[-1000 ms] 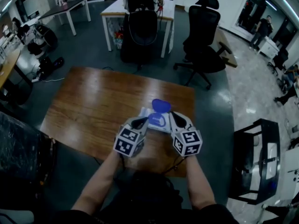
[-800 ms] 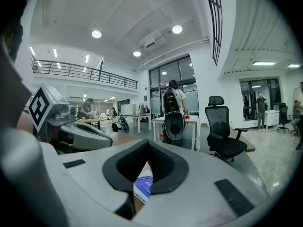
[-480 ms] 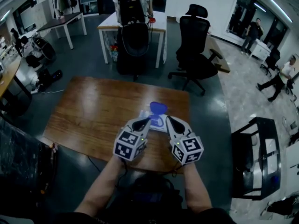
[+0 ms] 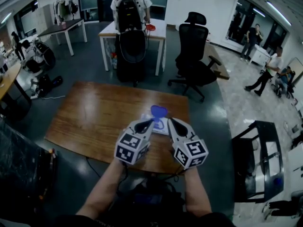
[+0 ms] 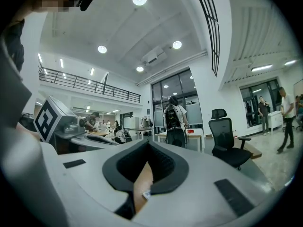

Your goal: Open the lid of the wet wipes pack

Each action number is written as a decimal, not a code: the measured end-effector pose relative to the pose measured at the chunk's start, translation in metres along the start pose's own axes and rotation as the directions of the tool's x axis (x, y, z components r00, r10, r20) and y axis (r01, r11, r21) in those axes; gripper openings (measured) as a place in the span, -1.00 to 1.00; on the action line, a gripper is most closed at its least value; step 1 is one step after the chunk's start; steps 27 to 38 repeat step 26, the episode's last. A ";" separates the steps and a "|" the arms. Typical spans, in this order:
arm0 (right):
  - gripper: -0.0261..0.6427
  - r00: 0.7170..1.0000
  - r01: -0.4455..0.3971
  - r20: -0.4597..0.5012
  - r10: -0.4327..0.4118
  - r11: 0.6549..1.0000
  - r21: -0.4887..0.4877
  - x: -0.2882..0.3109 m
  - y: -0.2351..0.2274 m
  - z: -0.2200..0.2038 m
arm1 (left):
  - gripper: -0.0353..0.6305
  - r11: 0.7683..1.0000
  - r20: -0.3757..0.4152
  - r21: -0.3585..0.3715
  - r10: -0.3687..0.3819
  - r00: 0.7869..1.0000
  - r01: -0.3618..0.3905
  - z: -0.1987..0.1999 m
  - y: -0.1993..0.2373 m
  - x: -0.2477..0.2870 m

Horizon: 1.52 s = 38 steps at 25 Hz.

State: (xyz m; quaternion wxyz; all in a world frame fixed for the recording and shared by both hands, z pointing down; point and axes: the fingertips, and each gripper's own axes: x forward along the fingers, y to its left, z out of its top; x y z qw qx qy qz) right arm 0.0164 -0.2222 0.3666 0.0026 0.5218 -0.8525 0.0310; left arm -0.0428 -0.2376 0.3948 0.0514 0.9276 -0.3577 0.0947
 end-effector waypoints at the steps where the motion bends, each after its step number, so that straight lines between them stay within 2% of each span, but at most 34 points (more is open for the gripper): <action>1: -0.89 1.000 -0.002 0.001 0.002 1.000 -0.001 -0.001 0.002 0.002 | -0.88 1.000 0.004 0.004 0.000 1.000 0.000 0.002 -0.001 -0.002; 13: -0.89 0.999 0.001 0.032 -0.001 1.000 0.002 -0.012 0.011 0.016 | -0.88 1.000 0.021 0.012 0.003 1.000 -0.004 0.008 -0.007 -0.012; 38: -0.89 0.999 -0.003 0.035 0.003 1.000 -0.005 -0.021 0.012 0.016 | -0.88 1.000 0.026 0.024 -0.010 1.000 0.009 0.013 -0.018 -0.011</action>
